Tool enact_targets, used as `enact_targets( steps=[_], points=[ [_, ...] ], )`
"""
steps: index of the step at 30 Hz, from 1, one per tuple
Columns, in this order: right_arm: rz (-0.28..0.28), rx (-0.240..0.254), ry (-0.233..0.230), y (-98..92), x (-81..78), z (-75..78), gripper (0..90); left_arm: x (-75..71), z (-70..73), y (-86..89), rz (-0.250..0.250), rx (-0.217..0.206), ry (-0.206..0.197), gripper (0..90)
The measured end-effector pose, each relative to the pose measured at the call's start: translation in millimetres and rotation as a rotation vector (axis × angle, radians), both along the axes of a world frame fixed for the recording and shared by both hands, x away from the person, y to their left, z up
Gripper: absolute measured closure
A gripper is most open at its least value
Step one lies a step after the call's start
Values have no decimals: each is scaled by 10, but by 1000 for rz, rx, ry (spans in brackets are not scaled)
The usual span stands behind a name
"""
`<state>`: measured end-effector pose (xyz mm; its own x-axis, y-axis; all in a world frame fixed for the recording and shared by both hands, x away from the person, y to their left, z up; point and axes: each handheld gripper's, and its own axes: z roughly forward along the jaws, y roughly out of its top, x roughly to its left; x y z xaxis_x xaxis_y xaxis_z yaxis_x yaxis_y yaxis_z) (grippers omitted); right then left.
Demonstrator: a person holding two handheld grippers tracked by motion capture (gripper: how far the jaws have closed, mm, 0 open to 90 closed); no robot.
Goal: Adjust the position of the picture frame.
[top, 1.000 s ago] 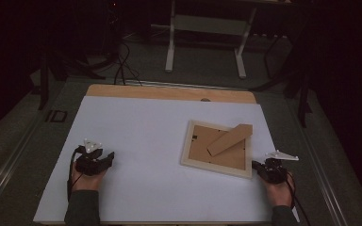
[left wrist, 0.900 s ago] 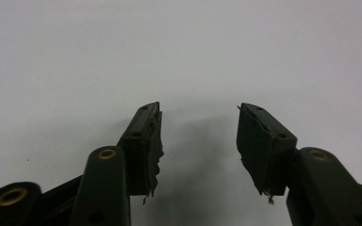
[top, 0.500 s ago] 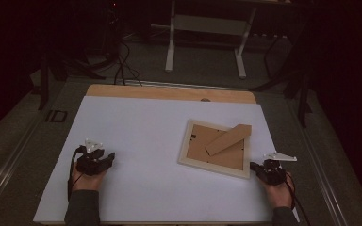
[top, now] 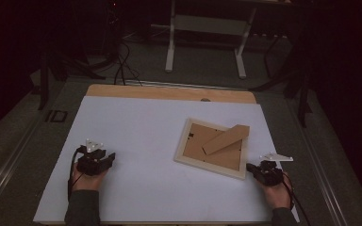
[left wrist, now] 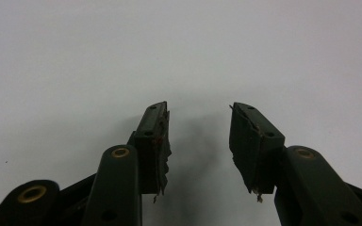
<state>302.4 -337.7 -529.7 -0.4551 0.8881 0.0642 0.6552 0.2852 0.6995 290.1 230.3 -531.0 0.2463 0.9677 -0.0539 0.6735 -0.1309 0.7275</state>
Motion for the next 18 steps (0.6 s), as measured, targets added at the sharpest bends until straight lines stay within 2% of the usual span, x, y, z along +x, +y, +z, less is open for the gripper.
enact_targets(
  steps=[18],
  points=[
    [109,-1,11,161,-31,1,900,2,-3,-36,-19,-1,11,603]
  ],
)
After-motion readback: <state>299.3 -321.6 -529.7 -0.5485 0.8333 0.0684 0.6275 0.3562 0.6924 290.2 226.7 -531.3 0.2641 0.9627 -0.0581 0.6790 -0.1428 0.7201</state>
